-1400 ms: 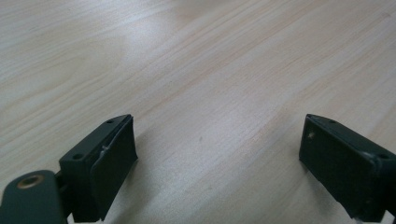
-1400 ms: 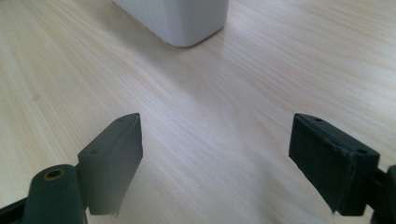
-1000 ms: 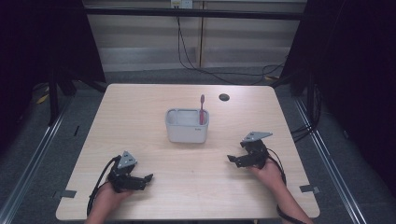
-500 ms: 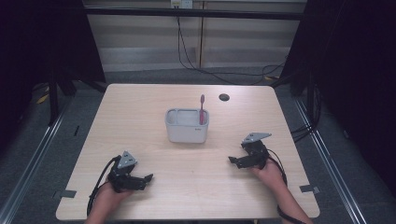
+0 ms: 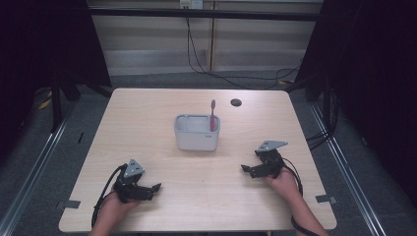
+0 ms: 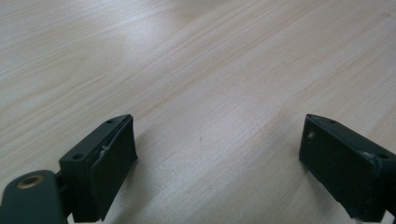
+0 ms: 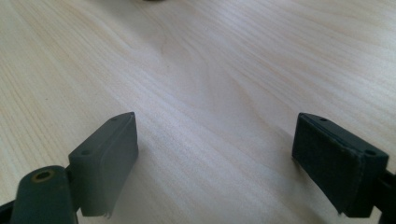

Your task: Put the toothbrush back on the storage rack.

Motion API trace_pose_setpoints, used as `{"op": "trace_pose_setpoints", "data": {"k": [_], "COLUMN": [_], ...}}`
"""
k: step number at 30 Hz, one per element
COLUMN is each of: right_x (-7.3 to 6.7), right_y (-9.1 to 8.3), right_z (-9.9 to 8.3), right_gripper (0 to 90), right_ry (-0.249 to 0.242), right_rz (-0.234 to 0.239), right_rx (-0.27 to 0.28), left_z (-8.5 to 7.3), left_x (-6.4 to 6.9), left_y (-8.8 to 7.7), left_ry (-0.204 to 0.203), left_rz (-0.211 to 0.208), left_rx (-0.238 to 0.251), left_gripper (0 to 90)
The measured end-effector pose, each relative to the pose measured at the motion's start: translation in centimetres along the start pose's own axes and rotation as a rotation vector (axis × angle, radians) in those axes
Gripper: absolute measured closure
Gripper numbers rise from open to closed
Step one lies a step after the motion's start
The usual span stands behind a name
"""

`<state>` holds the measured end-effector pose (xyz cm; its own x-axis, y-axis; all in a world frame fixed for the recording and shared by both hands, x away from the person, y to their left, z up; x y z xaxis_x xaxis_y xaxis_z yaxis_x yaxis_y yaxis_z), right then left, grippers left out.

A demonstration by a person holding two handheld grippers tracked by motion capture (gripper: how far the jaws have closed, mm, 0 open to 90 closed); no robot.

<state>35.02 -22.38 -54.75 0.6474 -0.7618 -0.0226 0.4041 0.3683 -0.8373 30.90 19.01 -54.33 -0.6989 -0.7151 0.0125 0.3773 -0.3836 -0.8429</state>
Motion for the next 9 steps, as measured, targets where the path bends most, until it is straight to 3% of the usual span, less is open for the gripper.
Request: {"op": "trace_pose_setpoints", "data": {"k": [9], "right_x": [0.00], "right_y": [0.08], "right_z": [0.07], "right_gripper": [12.8], "right_ry": [0.011], "right_rz": [-0.006], "right_rx": [0.000], "left_z": [-0.01], "left_x": [-0.02], "left_y": [-0.02], "left_ry": [0.003], "left_rz": [-0.002], "left_rx": [-0.003], "left_gripper": [10.4]}}
Point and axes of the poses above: each handheld gripper's, and its own axes: y roughly forward along the jaws, z roughly out of its top, x roughly to its right, the point moved 5 cm from there along y, roughly forward along the jaws, and after that the axes turned 13 degrees about -x, right-handed, at the moved point
